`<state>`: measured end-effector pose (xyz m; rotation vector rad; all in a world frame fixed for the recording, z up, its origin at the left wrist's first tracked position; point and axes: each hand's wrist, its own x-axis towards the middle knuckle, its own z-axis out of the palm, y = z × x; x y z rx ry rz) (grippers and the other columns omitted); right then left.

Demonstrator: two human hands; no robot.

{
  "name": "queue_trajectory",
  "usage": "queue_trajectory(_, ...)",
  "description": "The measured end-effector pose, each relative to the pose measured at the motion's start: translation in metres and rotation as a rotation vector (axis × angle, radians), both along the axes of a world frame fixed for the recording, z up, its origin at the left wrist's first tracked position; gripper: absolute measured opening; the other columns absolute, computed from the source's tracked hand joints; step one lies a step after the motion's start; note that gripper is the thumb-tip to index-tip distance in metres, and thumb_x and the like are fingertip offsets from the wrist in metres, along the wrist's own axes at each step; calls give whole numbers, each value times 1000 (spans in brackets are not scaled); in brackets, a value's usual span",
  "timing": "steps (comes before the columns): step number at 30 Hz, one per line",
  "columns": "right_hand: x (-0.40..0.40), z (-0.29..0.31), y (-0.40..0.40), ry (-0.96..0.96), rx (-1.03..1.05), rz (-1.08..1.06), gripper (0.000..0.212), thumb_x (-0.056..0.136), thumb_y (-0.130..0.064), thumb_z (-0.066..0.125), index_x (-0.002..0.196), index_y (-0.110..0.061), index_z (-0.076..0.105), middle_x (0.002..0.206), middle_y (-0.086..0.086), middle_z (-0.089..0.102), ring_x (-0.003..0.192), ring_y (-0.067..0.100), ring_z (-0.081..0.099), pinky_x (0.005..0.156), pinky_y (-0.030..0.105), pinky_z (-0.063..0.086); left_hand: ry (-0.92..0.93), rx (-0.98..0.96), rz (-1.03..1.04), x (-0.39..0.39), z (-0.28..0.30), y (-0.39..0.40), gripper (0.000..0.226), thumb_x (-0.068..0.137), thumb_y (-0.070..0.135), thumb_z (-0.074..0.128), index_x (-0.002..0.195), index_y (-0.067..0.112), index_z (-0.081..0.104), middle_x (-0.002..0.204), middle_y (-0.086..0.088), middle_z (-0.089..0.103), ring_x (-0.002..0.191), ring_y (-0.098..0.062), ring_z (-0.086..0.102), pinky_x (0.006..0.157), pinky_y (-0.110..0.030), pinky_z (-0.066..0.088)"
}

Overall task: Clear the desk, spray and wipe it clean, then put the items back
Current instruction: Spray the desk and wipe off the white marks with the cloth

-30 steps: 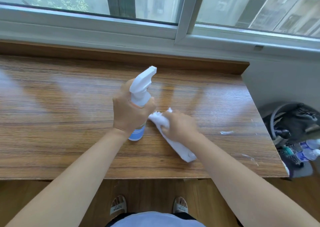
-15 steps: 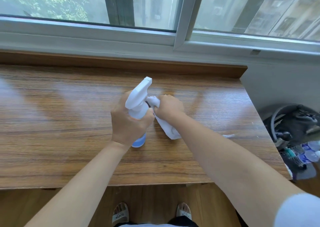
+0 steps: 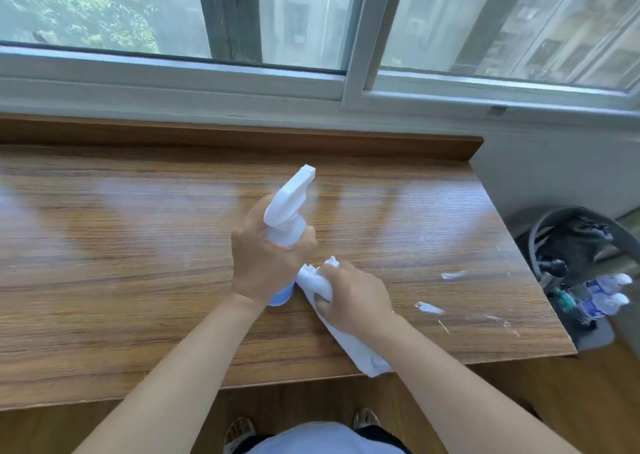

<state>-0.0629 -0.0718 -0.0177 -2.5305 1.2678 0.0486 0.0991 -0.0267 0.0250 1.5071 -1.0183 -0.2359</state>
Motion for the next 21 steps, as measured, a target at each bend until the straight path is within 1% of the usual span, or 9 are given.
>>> queue_trajectory(4,-17,-2,16,-15,-10,-95,26,91,-46,56,112,-31,59,97,-5,56,79,22,62,63,31,44,74,54,-80,2,4,-1,42,75,27,81,115,19,72,99,6,73,94,-19,69,84,-43,59)
queue_trajectory(7,-28,3,27,-89,31,-240,23,90,-49,54,108,-35,55,96,-8,54,80,20,61,64,35,49,86,95,-167,5,11,-5,36,74,25,80,109,22,70,92,9,72,88,-15,69,79,-41,59)
queue_trajectory(9,-40,10,30,-162,36,-368,20,91,-50,53,100,-33,56,91,-9,55,78,18,60,60,34,47,65,120,-249,5,16,-9,36,74,26,80,109,25,71,91,9,72,87,-15,68,78,-37,57)
queue_trajectory(10,-47,14,30,-195,21,-426,19,91,-50,53,96,-32,55,87,-9,55,76,17,59,58,33,45,47,139,-300,3,18,-12,36,73,25,81,107,31,71,90,10,72,86,-13,67,78,-34,56)
queue_trajectory(12,-64,27,30,-252,-19,-509,19,92,-51,53,95,-32,57,85,-9,56,75,14,58,58,33,46,-27,184,-427,-4,23,-16,42,71,22,83,103,45,69,92,19,72,84,-7,66,74,-22,52)
queue_trajectory(13,-74,33,30,-278,-43,-541,20,92,-51,53,94,-32,58,84,-9,57,74,14,58,58,33,47,-77,207,-496,-9,25,-18,45,69,24,82,105,47,69,93,24,71,84,-5,67,72,-19,51)
queue_trajectory(16,-109,48,29,-337,-91,-643,22,92,-48,56,81,-30,52,76,-7,56,68,12,56,53,30,40,-188,331,-676,-32,34,-20,49,64,31,74,112,39,74,85,22,71,79,-6,66,70,-20,50)
queue_trajectory(19,-149,52,26,-354,-134,-732,23,91,-46,55,76,-30,50,71,-7,55,66,12,55,55,33,41,-261,477,-762,-65,42,-19,43,60,33,68,102,32,75,73,12,66,69,-7,58,64,-25,46)
queue_trajectory(21,-183,51,27,-384,-123,-783,23,90,-44,56,74,-30,51,71,-6,57,67,13,56,56,35,44,-320,551,-741,-92,41,-18,35,58,35,66,92,26,72,71,7,66,63,-8,52,59,-29,42)
